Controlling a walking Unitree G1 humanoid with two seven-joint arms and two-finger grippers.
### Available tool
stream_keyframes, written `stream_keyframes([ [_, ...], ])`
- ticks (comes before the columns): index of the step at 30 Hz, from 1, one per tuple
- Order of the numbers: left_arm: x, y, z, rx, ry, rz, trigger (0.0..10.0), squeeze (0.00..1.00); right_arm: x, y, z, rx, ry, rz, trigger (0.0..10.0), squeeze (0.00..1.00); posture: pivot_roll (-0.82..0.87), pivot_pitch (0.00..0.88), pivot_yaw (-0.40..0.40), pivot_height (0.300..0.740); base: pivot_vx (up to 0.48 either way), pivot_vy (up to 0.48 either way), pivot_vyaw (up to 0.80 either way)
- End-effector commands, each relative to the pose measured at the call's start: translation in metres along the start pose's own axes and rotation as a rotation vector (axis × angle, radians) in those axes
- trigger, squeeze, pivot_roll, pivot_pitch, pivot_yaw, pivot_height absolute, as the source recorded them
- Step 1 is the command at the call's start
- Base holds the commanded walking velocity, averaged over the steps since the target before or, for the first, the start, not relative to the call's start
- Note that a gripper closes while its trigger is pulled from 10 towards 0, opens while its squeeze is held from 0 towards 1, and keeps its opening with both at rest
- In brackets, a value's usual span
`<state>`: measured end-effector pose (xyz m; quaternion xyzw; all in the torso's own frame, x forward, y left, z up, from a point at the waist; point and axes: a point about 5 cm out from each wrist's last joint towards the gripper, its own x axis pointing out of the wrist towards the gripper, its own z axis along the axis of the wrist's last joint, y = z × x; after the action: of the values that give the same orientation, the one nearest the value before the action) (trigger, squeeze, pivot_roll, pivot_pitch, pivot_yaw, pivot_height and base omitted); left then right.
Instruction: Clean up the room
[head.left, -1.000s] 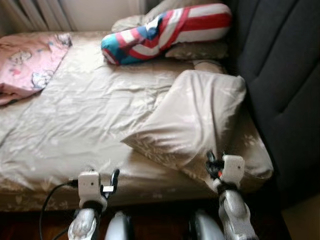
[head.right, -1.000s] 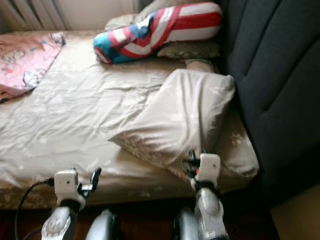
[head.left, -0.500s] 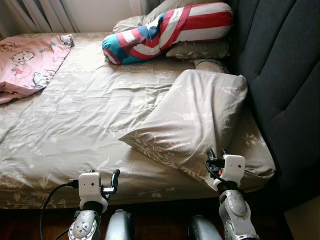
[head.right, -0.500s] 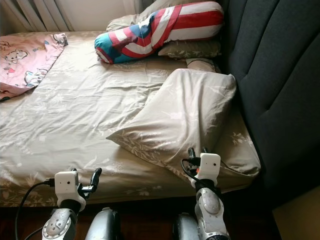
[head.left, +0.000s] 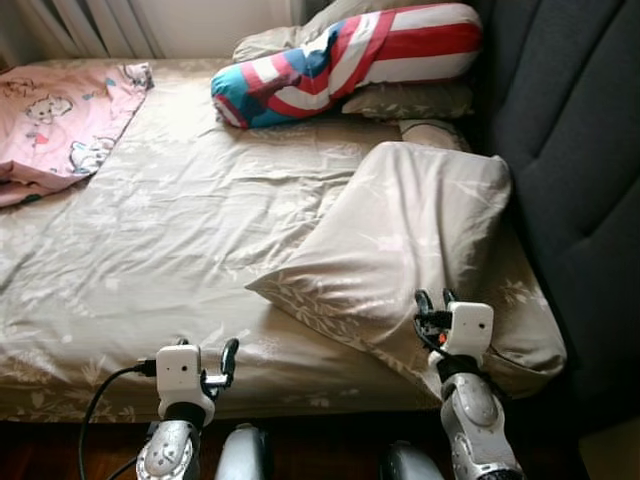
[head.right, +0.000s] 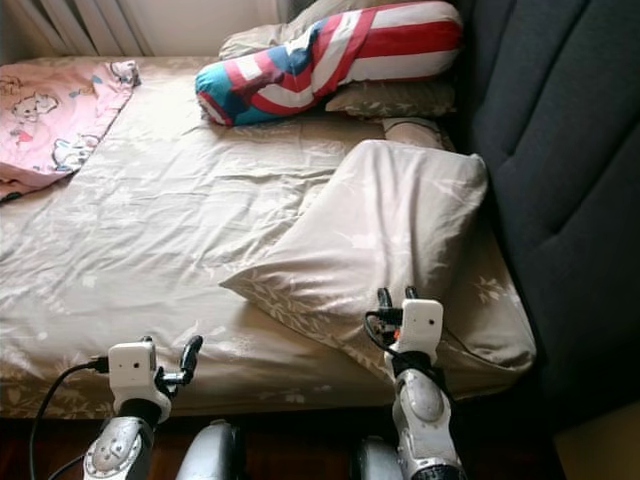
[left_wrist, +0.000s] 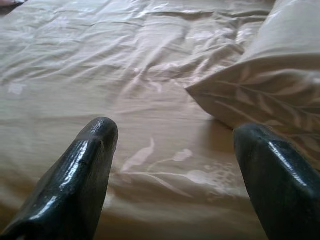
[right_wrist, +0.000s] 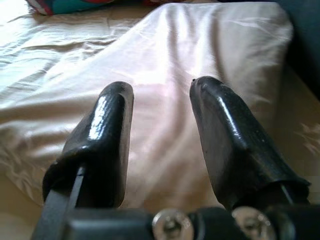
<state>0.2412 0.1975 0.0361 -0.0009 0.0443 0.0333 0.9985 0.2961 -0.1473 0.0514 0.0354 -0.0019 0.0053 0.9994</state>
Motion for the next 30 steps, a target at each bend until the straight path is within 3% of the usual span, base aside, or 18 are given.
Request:
stream_keyframes([
  [1,0.000,0.001,0.000,0.001,0.006,0.005,10.0,0.00,0.001,-0.001,0.002,0.003,-0.005,0.003,10.0,0.00,-0.09,0.147,0.015,0.638,0.285,0.000,0.00],
  [16,-0.001,0.002,0.000,0.009,0.007,0.016,10.0,0.00,0.004,-0.004,0.002,0.007,0.007,0.000,10.0,0.00,-0.09,0.155,0.012,0.638,0.226,0.000,0.00],
  [17,-0.001,0.002,-0.001,0.009,0.007,0.018,10.0,0.00,0.004,-0.004,0.002,0.010,0.009,0.002,10.0,0.22,-0.09,0.155,0.012,0.638,0.000,0.000,0.00],
  [19,-0.001,0.002,-0.001,0.011,0.008,0.021,10.0,0.00,0.003,-0.006,-0.002,0.001,0.039,-0.002,10.0,1.00,-0.09,0.155,0.013,0.638,0.000,0.000,0.00],
  [24,-0.001,0.003,-0.001,0.016,0.008,0.025,10.0,0.00,0.001,-0.010,-0.009,-0.001,0.091,-0.024,10.0,1.00,-0.09,0.157,0.012,0.638,0.000,0.000,0.00],
  [30,-0.001,0.004,0.000,0.021,0.008,0.028,10.0,0.00,-0.003,-0.009,-0.019,0.067,0.164,0.019,10.0,1.00,-0.09,0.160,0.013,0.638,0.000,0.000,0.00],
])
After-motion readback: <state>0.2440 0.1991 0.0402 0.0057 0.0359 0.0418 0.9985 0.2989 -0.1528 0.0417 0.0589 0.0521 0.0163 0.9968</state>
